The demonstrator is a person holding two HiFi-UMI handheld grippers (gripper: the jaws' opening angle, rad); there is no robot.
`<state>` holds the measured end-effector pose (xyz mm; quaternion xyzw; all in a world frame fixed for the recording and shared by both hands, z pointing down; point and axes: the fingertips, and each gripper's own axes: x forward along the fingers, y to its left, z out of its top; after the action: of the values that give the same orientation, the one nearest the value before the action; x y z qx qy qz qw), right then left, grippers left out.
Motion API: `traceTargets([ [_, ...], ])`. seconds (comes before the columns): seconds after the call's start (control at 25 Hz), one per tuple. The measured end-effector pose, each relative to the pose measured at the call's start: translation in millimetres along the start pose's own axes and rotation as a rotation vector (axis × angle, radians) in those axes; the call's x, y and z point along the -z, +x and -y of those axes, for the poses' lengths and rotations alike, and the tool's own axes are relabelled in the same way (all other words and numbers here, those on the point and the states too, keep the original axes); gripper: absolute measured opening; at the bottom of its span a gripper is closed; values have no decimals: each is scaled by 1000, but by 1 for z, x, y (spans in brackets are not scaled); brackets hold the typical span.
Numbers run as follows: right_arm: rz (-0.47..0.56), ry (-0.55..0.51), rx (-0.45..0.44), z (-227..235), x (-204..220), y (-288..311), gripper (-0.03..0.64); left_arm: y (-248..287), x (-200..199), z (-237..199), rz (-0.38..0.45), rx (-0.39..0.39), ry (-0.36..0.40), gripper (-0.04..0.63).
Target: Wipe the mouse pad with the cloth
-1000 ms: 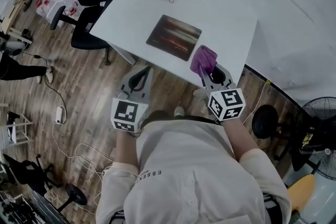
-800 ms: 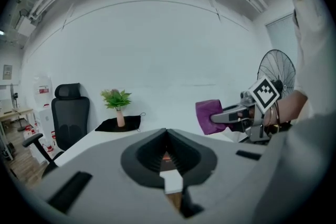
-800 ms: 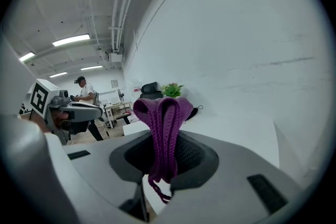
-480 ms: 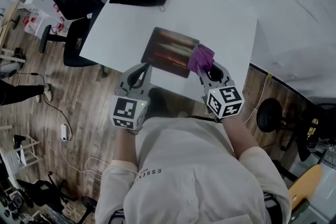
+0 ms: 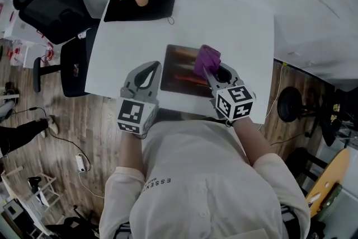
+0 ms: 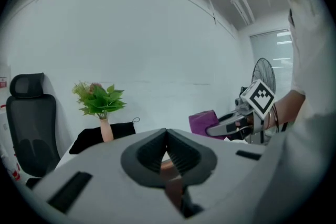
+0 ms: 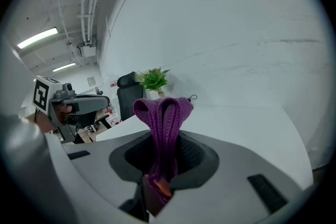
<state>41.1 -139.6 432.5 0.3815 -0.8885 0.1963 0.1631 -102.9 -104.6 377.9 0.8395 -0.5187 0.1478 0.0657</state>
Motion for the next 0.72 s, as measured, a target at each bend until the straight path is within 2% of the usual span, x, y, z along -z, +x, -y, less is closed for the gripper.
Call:
traceTargets([
  [0.32, -101, 64, 39, -22, 4, 67, 94, 15, 19, -56, 16, 124, -7, 2],
  [0.52, -156, 87, 80, -30, 18, 109, 94, 24, 37, -88, -5, 185, 9, 2],
  [0.72, -255, 91, 48, -45, 42, 148, 94, 32, 54, -105, -14, 239, 10, 2],
])
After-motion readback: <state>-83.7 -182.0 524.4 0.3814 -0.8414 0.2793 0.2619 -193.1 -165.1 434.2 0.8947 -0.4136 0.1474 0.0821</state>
